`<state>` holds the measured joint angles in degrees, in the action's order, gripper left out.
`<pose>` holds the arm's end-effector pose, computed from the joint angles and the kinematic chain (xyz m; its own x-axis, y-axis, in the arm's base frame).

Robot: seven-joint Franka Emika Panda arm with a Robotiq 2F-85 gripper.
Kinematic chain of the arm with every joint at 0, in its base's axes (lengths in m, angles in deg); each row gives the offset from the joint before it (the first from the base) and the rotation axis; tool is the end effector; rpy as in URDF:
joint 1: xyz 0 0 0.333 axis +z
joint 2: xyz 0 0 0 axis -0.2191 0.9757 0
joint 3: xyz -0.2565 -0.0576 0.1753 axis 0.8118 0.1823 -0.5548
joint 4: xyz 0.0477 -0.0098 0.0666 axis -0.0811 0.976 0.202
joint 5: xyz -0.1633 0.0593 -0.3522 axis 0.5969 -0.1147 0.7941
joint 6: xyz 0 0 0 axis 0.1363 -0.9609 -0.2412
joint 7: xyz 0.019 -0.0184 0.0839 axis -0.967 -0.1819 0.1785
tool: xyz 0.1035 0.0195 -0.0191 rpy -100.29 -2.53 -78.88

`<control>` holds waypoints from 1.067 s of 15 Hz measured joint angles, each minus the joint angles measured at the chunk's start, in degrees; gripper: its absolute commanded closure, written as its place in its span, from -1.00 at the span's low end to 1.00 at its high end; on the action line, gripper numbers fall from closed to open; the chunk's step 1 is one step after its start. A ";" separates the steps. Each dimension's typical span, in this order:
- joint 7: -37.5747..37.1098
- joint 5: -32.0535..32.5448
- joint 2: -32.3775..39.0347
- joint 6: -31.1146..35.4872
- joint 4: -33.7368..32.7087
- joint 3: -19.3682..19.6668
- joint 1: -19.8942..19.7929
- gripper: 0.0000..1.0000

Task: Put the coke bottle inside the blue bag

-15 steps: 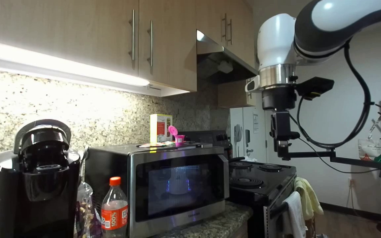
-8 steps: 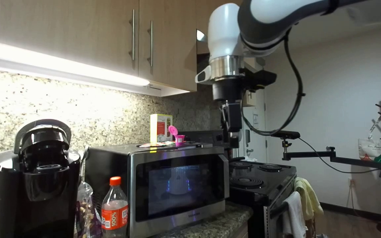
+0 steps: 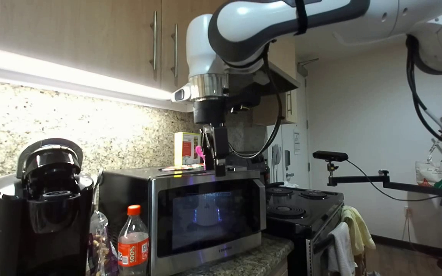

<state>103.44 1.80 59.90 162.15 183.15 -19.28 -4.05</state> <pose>0.5650 0.1276 0.5623 0.7100 0.7008 -0.0692 0.7042 -0.7067 0.0686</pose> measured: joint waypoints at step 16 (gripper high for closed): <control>28.80 11.67 21.76 -6.16 -28.52 -3.61 2.68 -1.00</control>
<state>132.24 13.48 81.66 155.99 154.63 -22.89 -1.37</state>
